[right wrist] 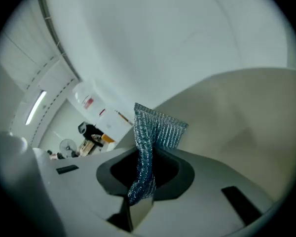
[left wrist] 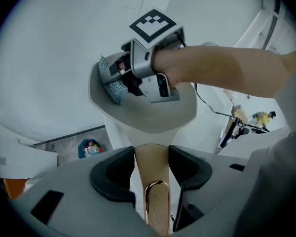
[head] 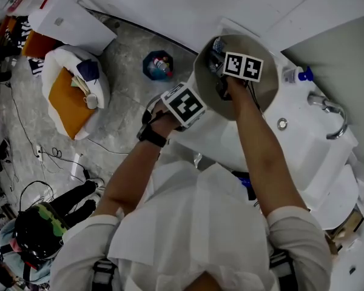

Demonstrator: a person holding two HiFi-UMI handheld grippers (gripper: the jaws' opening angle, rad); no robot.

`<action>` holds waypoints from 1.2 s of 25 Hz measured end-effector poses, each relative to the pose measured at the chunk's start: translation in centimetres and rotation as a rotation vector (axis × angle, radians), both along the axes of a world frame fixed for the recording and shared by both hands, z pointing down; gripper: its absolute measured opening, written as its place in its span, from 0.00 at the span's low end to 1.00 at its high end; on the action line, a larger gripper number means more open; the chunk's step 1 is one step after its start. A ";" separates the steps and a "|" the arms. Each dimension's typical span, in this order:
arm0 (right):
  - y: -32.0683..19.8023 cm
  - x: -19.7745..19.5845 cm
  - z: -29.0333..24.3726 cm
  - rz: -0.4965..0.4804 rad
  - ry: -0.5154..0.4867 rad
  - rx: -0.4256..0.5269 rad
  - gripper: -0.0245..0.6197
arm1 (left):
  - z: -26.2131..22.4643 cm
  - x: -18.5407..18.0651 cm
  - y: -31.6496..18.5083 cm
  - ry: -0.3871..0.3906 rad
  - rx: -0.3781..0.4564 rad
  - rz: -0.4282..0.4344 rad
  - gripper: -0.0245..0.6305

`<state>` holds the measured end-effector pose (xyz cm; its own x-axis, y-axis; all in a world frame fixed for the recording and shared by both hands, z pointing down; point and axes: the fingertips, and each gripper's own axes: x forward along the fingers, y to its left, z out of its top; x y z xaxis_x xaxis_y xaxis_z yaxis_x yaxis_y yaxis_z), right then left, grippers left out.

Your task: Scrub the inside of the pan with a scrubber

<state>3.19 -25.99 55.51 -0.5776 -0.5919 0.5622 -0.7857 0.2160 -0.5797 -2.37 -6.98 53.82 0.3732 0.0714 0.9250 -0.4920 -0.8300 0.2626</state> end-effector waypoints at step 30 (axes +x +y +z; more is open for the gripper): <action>-3.7 10.4 -0.4 0.473 0.035 0.023 0.11 | 0.0 0.2 -0.5 -0.002 -0.001 0.032 0.39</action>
<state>13.57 -29.74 55.10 -0.2228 -0.7981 0.5599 -0.8200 -0.1572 -0.5503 -2.13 -7.47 53.84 0.3689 0.0843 0.9257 -0.4656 -0.8452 0.2625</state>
